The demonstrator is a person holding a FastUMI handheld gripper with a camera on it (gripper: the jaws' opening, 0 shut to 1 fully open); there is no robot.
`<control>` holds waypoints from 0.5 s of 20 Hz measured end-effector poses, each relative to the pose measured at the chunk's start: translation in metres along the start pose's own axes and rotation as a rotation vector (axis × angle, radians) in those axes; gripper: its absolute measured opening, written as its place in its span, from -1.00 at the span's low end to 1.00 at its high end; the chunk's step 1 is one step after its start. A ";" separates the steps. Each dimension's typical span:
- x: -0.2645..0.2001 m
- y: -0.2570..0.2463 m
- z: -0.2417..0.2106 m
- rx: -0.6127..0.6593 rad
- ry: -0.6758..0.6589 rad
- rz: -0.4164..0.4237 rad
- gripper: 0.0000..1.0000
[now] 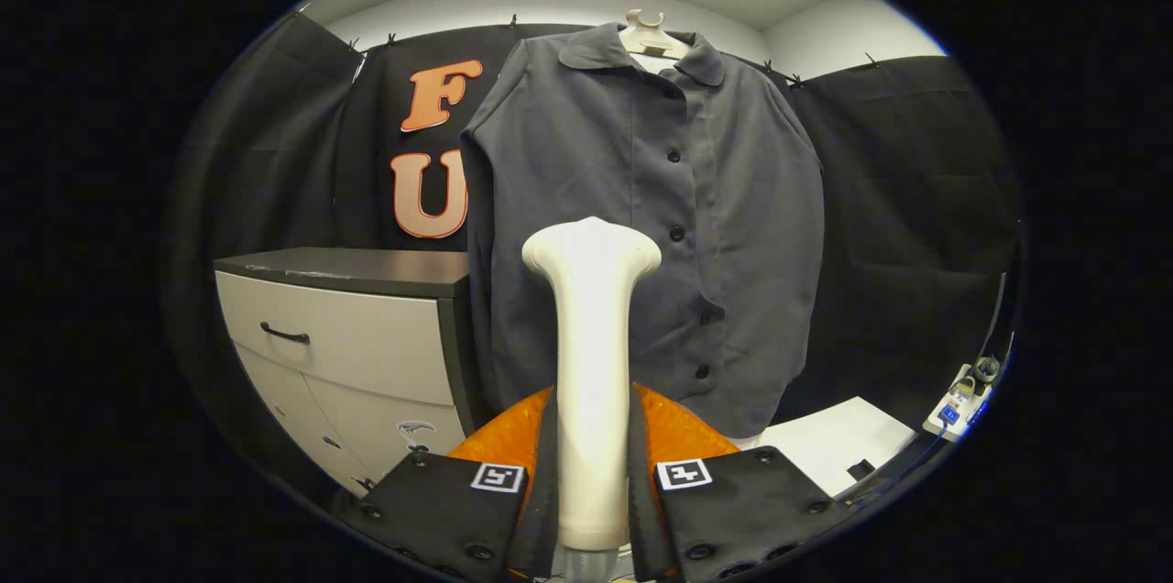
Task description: Iron the clothes twice with a garment steamer, once on the left side and once on the right side.
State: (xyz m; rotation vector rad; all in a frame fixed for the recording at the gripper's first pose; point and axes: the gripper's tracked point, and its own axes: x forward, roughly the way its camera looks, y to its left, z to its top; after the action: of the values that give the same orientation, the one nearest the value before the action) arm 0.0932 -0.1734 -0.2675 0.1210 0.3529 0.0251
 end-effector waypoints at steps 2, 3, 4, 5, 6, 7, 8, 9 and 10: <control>-0.005 -0.001 -0.014 -0.005 0.020 -0.004 -0.22; -0.008 -0.003 -0.022 -0.005 0.036 -0.013 -0.22; -0.010 -0.005 -0.030 -0.006 0.055 -0.027 -0.22; -0.010 -0.006 -0.036 -0.008 0.070 -0.036 -0.22; -0.013 -0.006 -0.041 -0.007 0.077 -0.037 -0.22; -0.015 -0.005 -0.043 -0.006 0.080 -0.035 -0.22; -0.018 -0.004 -0.045 -0.007 0.081 -0.034 -0.22; -0.018 -0.004 -0.049 -0.010 0.084 -0.034 -0.22; -0.020 -0.003 -0.052 -0.012 0.091 -0.035 -0.22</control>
State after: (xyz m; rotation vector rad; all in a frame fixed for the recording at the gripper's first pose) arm 0.0562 -0.1712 -0.3093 0.1017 0.4454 -0.0014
